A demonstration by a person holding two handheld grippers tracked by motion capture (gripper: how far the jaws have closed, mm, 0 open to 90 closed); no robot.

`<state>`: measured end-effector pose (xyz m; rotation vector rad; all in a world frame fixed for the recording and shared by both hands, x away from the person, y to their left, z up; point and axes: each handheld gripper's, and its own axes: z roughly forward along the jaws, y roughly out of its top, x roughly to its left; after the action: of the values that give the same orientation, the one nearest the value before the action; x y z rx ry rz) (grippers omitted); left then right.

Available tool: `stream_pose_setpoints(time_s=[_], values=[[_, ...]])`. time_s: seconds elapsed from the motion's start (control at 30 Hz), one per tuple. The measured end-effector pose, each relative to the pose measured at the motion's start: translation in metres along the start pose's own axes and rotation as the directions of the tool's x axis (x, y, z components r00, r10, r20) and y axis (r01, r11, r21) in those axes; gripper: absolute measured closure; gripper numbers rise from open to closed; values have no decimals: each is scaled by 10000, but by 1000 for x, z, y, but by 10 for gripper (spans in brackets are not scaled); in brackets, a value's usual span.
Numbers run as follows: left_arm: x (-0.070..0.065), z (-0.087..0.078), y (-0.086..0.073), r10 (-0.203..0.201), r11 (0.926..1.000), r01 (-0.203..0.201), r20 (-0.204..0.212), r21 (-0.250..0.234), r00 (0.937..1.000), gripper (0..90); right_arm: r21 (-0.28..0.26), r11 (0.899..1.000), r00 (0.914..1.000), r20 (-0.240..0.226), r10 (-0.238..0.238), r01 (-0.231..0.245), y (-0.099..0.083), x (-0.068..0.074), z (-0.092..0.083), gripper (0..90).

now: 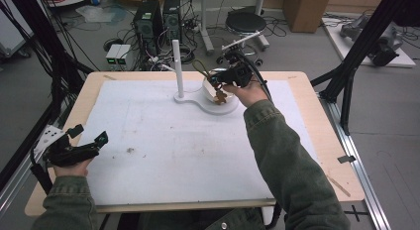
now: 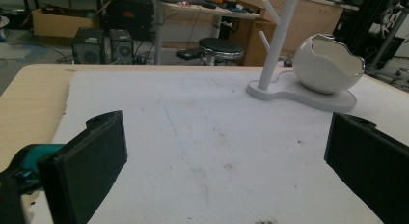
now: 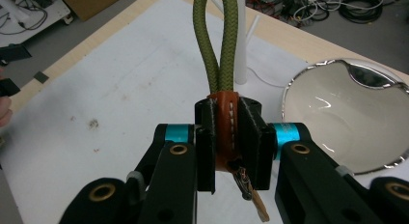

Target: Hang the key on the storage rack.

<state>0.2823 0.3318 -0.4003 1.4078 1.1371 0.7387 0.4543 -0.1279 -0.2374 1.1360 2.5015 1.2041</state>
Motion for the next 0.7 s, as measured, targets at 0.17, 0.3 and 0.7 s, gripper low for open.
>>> stream_pose_setpoints(time_s=[0.17, 0.3, 0.7], values=[[0, 0, 0, 9, 10000, -9, 16, -6, 10000, 17, -47, 10000, 9999, -133, 3, -4, 7, 3, 4, 775], [0, 0, 0, 12, 10000, -12, 23, -3, 10000, 17, -138, 9999, 9998, -191, 28, -31, 13, 4, 8, 775], [1, 0, 0, 12, 10000, -12, 37, -7, 10000, 17, -177, 9998, 9989, -472, 18, -27, 34, 14, 17, 775]])
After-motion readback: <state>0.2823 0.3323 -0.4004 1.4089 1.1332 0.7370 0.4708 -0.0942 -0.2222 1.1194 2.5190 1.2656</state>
